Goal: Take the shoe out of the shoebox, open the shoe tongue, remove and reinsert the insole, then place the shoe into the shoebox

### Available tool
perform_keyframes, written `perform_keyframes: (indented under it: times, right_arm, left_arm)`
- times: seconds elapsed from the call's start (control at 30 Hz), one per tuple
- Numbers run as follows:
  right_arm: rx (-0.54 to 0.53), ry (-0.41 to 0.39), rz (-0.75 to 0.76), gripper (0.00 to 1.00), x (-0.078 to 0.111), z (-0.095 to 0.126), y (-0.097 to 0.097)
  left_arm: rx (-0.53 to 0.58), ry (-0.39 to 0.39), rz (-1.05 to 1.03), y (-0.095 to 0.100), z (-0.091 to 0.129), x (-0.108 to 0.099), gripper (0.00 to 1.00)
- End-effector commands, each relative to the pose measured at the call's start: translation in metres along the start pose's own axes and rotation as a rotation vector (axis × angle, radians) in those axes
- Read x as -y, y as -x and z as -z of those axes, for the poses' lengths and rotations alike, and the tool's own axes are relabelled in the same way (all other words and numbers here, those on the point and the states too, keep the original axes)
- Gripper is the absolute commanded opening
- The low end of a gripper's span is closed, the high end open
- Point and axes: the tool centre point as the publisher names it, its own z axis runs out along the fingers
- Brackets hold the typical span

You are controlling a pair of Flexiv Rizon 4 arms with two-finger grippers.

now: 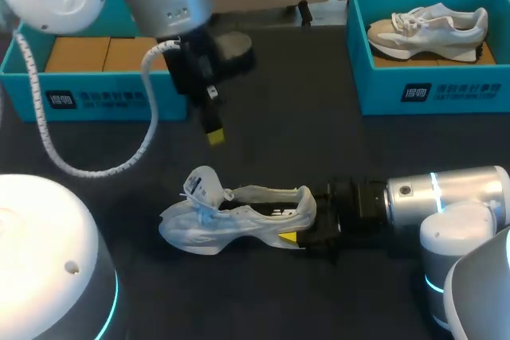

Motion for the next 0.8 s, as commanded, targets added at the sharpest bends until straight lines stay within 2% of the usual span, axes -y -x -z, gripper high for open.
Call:
perform_keyframes:
  times: [0.03, 0.13, 0.17, 0.47, 0.57, 0.63, 0.8]
  right_arm:
    - [-0.001, -0.005, -0.001, 0.0, -0.002, 0.0, 0.0]
    - [-0.001, -0.005, -0.001, 0.0, -0.002, 0.0, 0.0]
    - [-0.001, -0.005, -0.001, 0.0, -0.002, 0.0, 0.0]
    - [-0.001, -0.005, -0.001, 0.0, -0.002, 0.0, 0.0]
    - [-0.001, -0.005, -0.001, 0.0, -0.002, 0.0, 0.0]
    - [-0.001, -0.005, -0.001, 0.0, -0.002, 0.0, 0.0]
    - [-0.001, -0.005, -0.001, 0.0, -0.002, 0.0, 0.0]
  left_arm:
    - [0.111, 0.015, -0.184, -0.01, -0.018, 0.007, 0.0]
    - [0.115, -0.013, -0.259, -0.015, -0.026, 0.01, 0.0]
    - [0.098, 0.005, -0.287, -0.016, -0.026, 0.01, 0.0]
    - [0.098, 0.005, -0.287, -0.016, -0.026, 0.01, 0.0]
    - [0.099, 0.014, -0.358, -0.021, -0.045, 0.022, 0.0]
    - [0.095, -0.011, -0.405, -0.025, -0.055, 0.026, 0.0]
    - [0.106, 0.005, -0.472, -0.029, -0.081, 0.038, 0.0]
